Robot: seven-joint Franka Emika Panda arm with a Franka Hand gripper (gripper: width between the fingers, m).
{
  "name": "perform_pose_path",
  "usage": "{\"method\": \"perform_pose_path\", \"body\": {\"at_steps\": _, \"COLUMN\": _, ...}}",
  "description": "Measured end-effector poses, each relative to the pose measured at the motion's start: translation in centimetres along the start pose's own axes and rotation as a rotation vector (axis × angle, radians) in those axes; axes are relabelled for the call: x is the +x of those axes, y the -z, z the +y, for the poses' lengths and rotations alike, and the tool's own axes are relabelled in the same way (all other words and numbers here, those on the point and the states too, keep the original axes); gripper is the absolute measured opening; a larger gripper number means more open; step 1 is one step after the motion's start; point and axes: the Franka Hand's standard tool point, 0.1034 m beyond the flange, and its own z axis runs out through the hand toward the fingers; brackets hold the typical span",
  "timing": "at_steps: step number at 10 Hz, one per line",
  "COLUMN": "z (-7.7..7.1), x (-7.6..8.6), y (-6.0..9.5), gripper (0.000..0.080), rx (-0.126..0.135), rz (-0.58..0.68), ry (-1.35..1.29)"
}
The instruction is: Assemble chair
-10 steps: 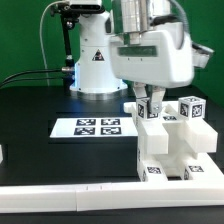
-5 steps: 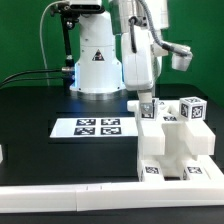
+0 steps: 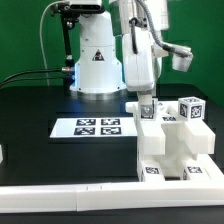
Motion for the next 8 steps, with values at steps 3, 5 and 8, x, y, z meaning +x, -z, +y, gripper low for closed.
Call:
{"method": "perform_pose_path", "body": {"at_steps": 3, "z": -0.2, "x": -0.8, "y": 1.0, "gripper": 0.0647, "rx": 0.004, "rz": -0.016, "ry": 0.082}}
{"method": "perform_pose_path", "body": {"at_steps": 5, "z": -0.6, "x": -1.5, "y": 2.9, "gripper": 0.0649, "rx": 0.011, "rz": -0.042, "ry": 0.151}}
{"method": "perform_pose_path", "body": {"at_steps": 8, "z": -0.7, "x": -1.8, "y": 3.5, "gripper": 0.0649, "rx": 0.016, "rz": -0.051, "ry": 0.168}}
